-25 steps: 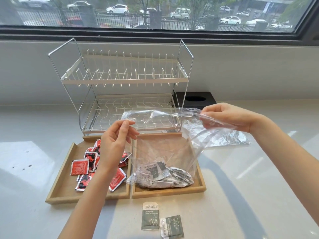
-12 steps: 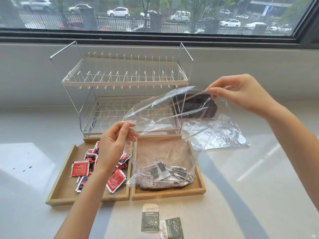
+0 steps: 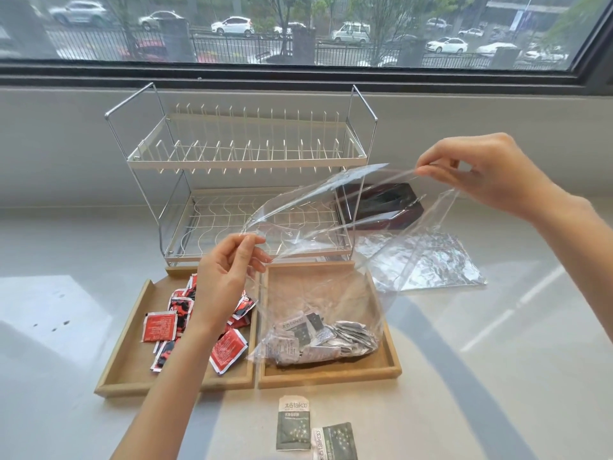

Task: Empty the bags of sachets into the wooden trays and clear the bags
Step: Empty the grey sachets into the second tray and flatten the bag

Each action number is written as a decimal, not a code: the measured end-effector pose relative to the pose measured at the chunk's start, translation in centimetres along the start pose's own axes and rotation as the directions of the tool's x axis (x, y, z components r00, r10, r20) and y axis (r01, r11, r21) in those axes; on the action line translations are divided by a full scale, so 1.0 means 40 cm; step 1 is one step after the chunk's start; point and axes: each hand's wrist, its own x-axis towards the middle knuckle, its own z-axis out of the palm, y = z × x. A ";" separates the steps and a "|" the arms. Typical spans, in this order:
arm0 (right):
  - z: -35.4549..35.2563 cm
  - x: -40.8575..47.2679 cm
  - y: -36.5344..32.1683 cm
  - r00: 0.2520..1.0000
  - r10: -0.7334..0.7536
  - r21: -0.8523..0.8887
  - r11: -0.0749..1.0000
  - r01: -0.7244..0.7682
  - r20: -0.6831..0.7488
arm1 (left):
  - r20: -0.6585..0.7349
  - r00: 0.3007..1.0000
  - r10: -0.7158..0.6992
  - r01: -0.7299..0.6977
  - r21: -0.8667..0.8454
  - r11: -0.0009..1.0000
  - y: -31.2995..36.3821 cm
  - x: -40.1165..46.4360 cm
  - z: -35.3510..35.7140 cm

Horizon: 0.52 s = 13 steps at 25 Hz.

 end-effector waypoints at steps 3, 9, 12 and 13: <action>-0.024 0.007 0.002 0.994 -0.022 0.009 1.000 0.022 0.110 | -0.011 1.000 0.000 0.000 0.002 1.000 -0.005 0.001 0.001; -0.016 -0.034 0.003 0.981 0.110 0.060 0.991 -0.121 0.158 | -0.041 0.999 -0.031 0.030 -0.019 0.999 -0.004 0.000 0.007; -0.028 -0.036 0.015 0.986 0.147 0.119 0.980 -0.156 0.084 | -0.044 0.999 -0.024 0.023 -0.018 1.000 -0.001 0.000 0.006; -0.034 -0.036 0.018 0.985 0.157 0.138 0.977 -0.165 0.068 | -0.042 0.999 -0.024 0.023 -0.017 1.000 0.000 0.000 0.005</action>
